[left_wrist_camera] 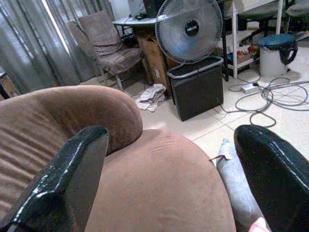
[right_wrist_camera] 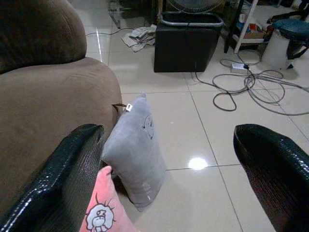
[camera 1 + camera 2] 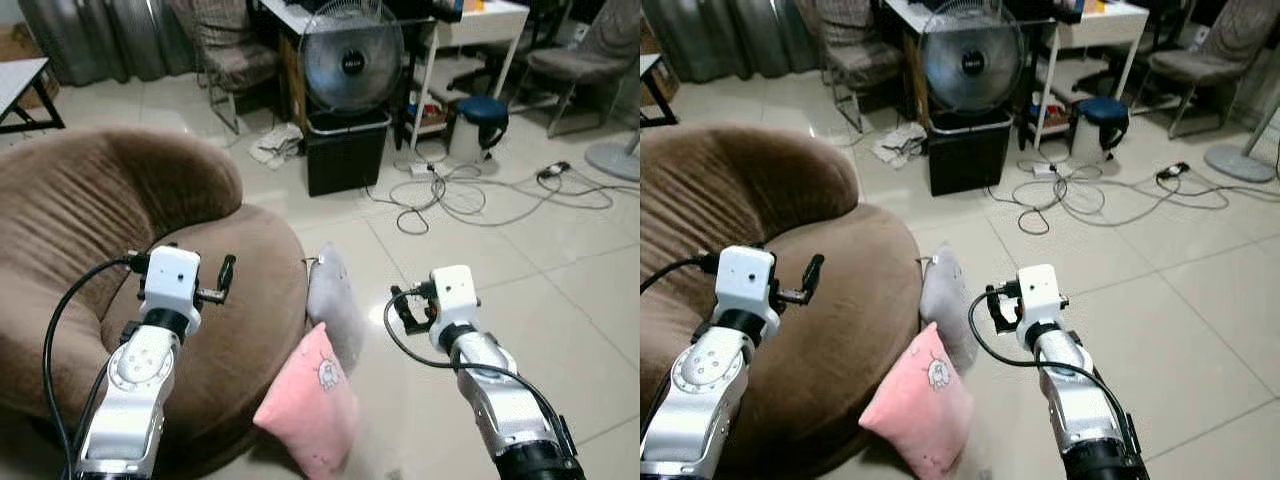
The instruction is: Move the pillow to the sofa from floor
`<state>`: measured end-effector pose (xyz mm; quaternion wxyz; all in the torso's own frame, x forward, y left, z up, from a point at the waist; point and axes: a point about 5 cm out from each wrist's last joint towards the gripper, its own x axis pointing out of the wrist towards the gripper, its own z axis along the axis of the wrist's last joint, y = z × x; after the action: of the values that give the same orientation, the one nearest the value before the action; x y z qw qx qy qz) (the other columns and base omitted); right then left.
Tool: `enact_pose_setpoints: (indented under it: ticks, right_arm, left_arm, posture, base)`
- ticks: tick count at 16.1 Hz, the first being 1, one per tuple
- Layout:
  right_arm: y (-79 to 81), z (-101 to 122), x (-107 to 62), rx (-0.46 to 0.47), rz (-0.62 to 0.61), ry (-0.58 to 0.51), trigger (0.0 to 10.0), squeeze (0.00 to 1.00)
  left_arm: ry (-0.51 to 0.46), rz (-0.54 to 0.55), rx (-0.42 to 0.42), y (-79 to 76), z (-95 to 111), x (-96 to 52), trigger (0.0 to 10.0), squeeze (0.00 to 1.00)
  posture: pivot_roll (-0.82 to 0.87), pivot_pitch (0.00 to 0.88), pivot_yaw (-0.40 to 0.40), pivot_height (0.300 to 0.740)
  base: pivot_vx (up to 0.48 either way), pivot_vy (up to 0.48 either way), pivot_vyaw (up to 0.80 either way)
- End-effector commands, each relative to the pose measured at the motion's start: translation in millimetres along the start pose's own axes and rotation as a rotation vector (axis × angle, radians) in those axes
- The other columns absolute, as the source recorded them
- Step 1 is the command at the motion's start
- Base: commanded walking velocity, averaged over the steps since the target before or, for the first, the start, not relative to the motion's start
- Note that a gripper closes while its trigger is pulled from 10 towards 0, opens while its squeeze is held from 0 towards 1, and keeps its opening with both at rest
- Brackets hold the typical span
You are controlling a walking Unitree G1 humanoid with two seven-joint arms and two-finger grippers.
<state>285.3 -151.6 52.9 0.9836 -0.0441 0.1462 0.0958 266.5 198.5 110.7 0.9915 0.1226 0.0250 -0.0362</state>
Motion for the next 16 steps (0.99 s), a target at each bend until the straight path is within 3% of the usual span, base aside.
enact_pose_setpoints:
  ticks: [1, 16]
  right_arm:
    - [0.9, 2.7, 2.0, 0.0, 0.008, -0.001, 10.0, 0.0]
    - [-0.1, 4.1, 1.3, -0.003, 0.008, -0.005, 10.0, 0.0]
  left_arm:
    - [0.002, -0.005, 0.009, 0.2, -0.6, 0.5, 10.0, 0.0]
    - [0.005, -0.019, 0.001, -3.5, -1.3, 0.6, 10.0, 0.0]
  posture:
    - [0.08, 0.0, 0.027, 0.74]
    - [0.08, 0.0, 0.023, 0.731]
  base:
    - [0.0, 0.0, 0.0]
    - [0.0, 0.0, 0.0]
